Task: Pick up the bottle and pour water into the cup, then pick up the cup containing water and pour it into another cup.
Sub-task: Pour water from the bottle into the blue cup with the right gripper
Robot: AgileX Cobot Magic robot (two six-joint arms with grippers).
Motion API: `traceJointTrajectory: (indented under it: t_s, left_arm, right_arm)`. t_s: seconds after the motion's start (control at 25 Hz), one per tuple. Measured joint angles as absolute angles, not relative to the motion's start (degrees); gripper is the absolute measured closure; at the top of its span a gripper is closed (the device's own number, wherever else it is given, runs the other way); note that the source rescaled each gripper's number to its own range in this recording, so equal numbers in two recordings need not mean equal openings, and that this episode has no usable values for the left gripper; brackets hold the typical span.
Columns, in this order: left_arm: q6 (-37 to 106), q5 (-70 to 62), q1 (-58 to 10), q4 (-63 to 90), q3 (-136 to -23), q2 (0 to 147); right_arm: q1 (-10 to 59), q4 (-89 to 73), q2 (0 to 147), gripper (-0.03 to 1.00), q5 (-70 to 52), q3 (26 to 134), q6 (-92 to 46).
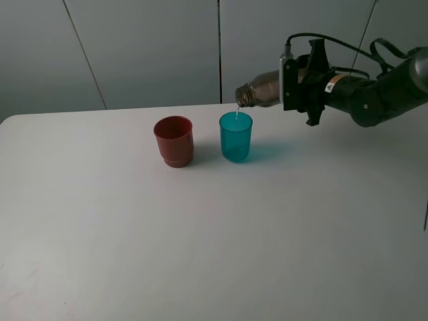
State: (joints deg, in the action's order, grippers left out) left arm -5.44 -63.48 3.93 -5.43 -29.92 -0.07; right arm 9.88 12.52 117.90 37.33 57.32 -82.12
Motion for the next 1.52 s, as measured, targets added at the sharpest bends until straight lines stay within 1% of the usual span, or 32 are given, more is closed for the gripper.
traceJointTrajectory:
  t_s: [0.92,1.52]
  left_arm:
    - [-5.4,-63.5,3.9,-5.4,-29.9,-0.1]
    - [-5.4,-63.5,3.9,-5.4,-29.9,-0.1]
  right_arm:
    - [9.9,12.5,117.9,0.96,36.4,57.3,-86.0]
    - [9.9,12.9,117.9,0.96,34.4,60.7,-88.4]
